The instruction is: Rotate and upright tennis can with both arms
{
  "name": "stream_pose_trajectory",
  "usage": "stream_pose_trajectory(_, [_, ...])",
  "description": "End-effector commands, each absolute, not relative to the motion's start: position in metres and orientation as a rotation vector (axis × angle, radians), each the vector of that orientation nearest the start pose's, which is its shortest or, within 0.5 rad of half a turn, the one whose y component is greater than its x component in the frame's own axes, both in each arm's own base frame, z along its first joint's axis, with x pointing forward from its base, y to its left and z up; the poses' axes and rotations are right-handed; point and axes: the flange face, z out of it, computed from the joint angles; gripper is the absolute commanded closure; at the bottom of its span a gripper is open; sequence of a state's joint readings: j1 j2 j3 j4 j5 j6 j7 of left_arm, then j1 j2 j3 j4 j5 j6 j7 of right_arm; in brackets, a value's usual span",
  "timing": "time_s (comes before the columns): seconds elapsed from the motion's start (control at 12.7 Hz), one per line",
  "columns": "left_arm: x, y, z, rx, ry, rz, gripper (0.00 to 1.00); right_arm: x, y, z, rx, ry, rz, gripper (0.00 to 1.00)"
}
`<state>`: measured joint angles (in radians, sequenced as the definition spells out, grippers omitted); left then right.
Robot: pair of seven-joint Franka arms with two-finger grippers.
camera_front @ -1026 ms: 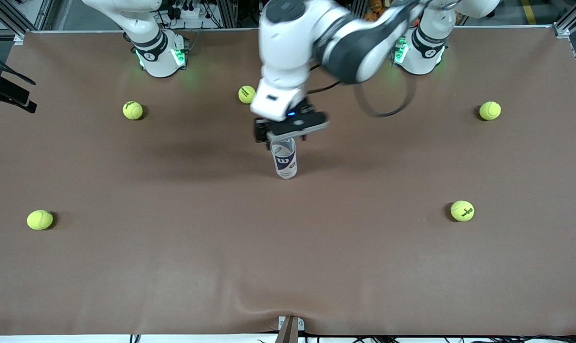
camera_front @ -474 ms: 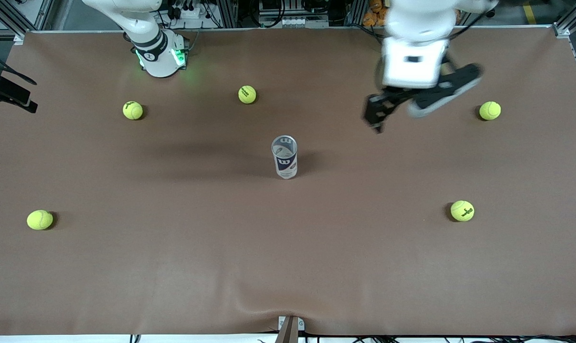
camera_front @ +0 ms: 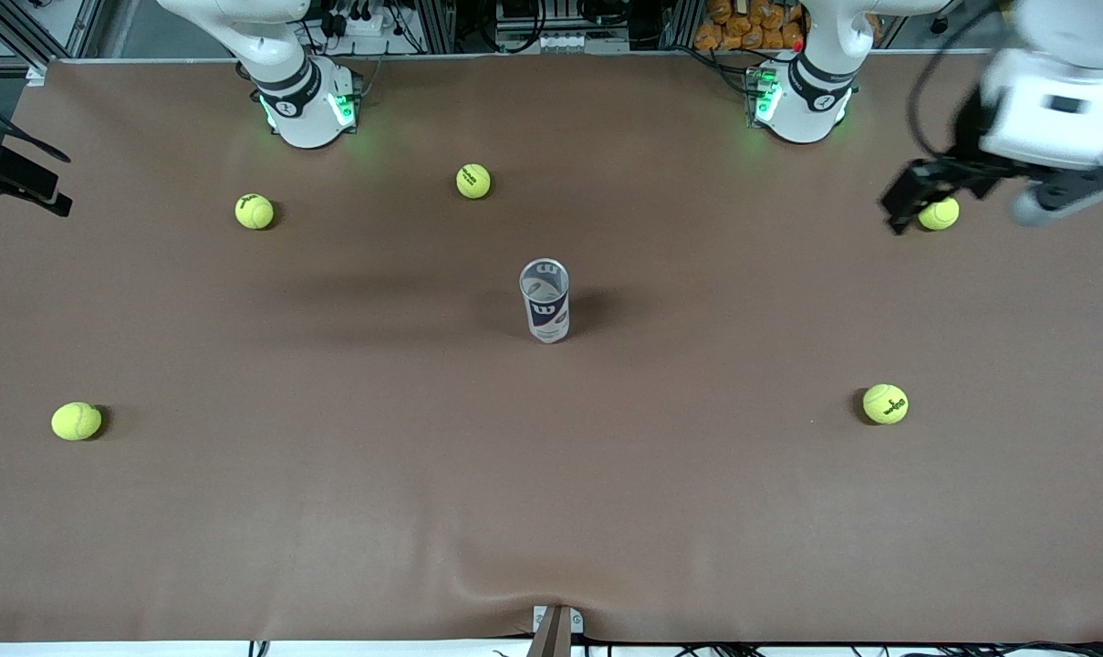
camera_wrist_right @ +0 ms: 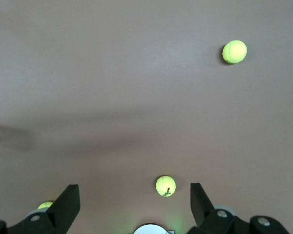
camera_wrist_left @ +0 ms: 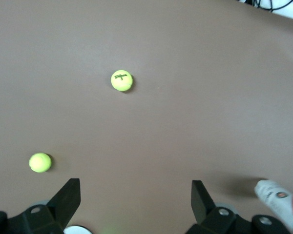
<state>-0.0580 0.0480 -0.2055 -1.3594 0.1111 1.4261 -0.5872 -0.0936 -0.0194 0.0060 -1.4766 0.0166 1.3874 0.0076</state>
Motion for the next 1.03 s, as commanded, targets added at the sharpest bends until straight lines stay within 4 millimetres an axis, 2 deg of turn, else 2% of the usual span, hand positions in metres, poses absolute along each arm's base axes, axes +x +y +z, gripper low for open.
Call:
stream_pose_trajectory(0.0, [0.537,-0.074,0.68,-3.072,-0.361,-0.028,0.0,0.525,-0.044,0.669,-3.116,0.161,0.09,0.0])
stream_pose_trajectory(0.16, [0.537,-0.035,0.675,-3.118,-0.271,0.004,0.0,0.525,-0.044,0.669,-3.117,0.158,0.088,0.0])
stream_pose_trajectory(0.24, [0.538,-0.023,0.674,-3.13,-0.203,0.007,0.0,0.526,-0.042,0.67,-3.118,0.154,0.073,0.0])
stream_pose_trajectory(0.39, [0.532,-0.019,0.672,-3.129,-0.14,0.012,0.0,0.527,-0.046,0.67,-3.119,0.159,0.068,0.0])
stream_pose_trajectory(0.79, [0.509,-0.014,0.665,-3.104,-0.159,-0.126,0.0,0.526,-0.05,0.67,-3.117,0.163,0.068,0.0])
stream_pose_trajectory(0.95, [0.508,-0.013,0.663,-3.103,-0.155,-0.119,0.0,0.528,-0.053,0.668,-3.117,0.171,0.056,0.0])
